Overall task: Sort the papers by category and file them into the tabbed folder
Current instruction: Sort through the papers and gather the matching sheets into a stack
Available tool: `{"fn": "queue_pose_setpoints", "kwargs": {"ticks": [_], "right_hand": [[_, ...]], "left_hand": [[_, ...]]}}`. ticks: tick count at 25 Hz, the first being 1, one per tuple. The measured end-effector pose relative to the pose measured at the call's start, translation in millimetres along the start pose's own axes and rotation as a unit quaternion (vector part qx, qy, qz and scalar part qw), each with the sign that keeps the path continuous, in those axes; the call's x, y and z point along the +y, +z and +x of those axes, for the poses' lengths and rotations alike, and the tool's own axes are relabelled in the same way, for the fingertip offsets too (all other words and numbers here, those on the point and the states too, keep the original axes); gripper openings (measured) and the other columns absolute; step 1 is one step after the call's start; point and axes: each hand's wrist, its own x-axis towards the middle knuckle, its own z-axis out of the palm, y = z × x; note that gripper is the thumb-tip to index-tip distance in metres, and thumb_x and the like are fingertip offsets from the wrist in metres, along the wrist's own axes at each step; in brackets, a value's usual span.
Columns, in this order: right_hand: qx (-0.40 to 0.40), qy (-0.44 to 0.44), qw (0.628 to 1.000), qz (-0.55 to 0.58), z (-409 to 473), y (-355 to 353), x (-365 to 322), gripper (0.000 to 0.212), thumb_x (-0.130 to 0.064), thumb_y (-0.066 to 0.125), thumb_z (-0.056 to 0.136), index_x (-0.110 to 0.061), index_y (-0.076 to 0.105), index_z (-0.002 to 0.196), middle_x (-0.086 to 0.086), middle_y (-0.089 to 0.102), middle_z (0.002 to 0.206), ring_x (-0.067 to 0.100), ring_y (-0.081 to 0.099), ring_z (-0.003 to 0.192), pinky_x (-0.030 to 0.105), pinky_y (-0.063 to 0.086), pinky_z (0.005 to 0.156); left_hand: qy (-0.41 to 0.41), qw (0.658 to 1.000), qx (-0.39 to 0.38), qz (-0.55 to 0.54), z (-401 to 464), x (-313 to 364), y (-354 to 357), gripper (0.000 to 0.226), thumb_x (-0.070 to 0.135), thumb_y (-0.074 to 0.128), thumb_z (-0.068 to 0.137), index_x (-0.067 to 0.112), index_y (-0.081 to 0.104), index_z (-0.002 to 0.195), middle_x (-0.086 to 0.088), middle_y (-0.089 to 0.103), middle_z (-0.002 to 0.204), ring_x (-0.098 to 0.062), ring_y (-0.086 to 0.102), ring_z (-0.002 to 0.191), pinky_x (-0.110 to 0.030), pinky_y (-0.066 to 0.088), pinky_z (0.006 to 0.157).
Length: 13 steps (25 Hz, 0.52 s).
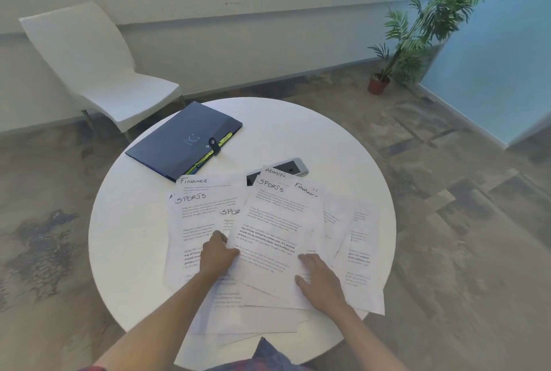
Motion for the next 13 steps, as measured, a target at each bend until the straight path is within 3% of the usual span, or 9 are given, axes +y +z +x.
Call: {"fn": "queue_pose_setpoints", "kwargs": {"ticks": [5,8,13], "right_hand": [[0.031,0.044,0.998,0.037,0.0,6.2,-10.9,0.055,-0.036,0.052,0.097,-0.023,0.039,0.148,-0.011,0.038,0.152,0.011,0.042,0.136,0.030,0.039,0.105],[0.043,0.079,0.993,0.079,2.2,4.2,-16.4,0.055,-0.037,0.056,0.095,-0.024,0.041,0.146,-0.010,0.048,0.144,0.011,0.047,0.131,0.032,0.041,0.102],[0.112,0.136,0.971,0.164,7.9,-12.1,-25.6,0.057,-0.048,0.055,0.095,-0.018,0.046,0.143,-0.006,0.059,0.127,0.013,0.058,0.114,0.034,0.046,0.093]], "left_hand": [[-0.029,0.983,-0.125,-0.129,-0.4,-2.5,-9.6,0.025,0.015,0.069,0.086,0.005,0.062,0.108,-0.008,0.067,0.096,-0.023,0.064,0.079,-0.029,0.053,0.055],[-0.015,0.973,-0.176,-0.148,-3.0,-6.9,-16.5,0.020,0.006,0.055,0.093,0.008,0.064,0.110,-0.009,0.070,0.102,-0.026,0.067,0.091,-0.036,0.059,0.073],[0.028,0.949,-0.204,-0.238,-19.5,-10.0,-27.6,0.027,0.001,0.053,0.094,0.021,0.067,0.107,-0.008,0.072,0.113,-0.028,0.069,0.100,-0.042,0.058,0.084]]}}
